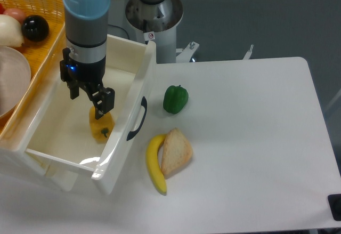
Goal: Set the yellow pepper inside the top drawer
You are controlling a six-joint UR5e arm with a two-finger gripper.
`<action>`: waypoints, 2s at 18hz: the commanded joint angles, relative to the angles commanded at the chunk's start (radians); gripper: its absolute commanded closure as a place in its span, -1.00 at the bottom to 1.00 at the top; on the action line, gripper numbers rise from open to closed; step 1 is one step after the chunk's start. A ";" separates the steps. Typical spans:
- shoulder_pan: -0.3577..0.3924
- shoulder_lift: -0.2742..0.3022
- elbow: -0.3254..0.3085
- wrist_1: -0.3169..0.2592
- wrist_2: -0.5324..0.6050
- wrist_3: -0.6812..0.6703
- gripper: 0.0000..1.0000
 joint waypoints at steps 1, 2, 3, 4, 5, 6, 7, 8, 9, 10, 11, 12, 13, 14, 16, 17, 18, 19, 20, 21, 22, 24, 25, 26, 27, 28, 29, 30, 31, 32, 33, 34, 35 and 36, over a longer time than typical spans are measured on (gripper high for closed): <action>0.020 -0.002 0.002 0.000 -0.005 0.003 -0.93; 0.037 -0.002 0.002 0.000 -0.008 0.000 -0.99; 0.055 -0.002 0.003 0.003 -0.012 0.000 -0.99; 0.075 -0.002 0.005 0.003 -0.023 -0.002 -1.00; 0.097 -0.002 0.006 0.005 -0.028 -0.002 -1.00; 0.121 -0.002 0.008 0.005 -0.031 -0.002 -1.00; 0.146 -0.002 0.009 0.005 -0.038 -0.002 -1.00; 0.167 -0.002 0.012 0.005 -0.043 -0.002 -1.00; 0.190 -0.002 0.014 0.005 -0.043 0.006 -1.00; 0.212 -0.005 0.014 0.006 -0.043 0.014 -1.00; 0.230 -0.012 0.014 0.014 -0.043 0.026 -1.00; 0.249 -0.020 0.012 0.023 -0.042 0.043 -1.00; 0.268 -0.029 0.009 0.026 -0.040 0.070 -1.00; 0.296 -0.037 0.008 0.026 -0.040 0.106 -1.00; 0.342 -0.057 0.005 0.029 -0.038 0.164 -1.00; 0.362 -0.067 0.005 0.028 -0.038 0.204 -1.00; 0.371 -0.080 0.005 0.028 -0.038 0.225 -1.00; 0.388 -0.095 0.003 0.028 -0.037 0.236 -1.00; 0.399 -0.109 0.003 0.029 -0.037 0.251 -1.00; 0.405 -0.123 0.003 0.029 -0.037 0.270 -1.00; 0.416 -0.139 0.003 0.034 -0.034 0.287 -1.00; 0.427 -0.170 0.003 0.063 0.012 0.334 -1.00; 0.434 -0.179 0.002 0.069 0.076 0.383 -1.00; 0.436 -0.193 0.002 0.071 0.146 0.443 -1.00; 0.433 -0.208 0.000 0.068 0.202 0.500 -1.00; 0.431 -0.221 0.000 0.067 0.240 0.546 -1.00; 0.430 -0.232 -0.002 0.069 0.256 0.587 -1.00; 0.431 -0.242 -0.002 0.068 0.258 0.627 -1.00; 0.431 -0.253 -0.002 0.067 0.259 0.678 -1.00; 0.433 -0.268 -0.002 0.067 0.259 0.730 -1.00; 0.434 -0.290 0.000 0.067 0.261 0.776 -1.00; 0.434 -0.313 0.000 0.069 0.267 0.799 -1.00; 0.434 -0.331 0.003 0.075 0.273 0.808 -1.00; 0.436 -0.343 0.006 0.081 0.273 0.808 -1.00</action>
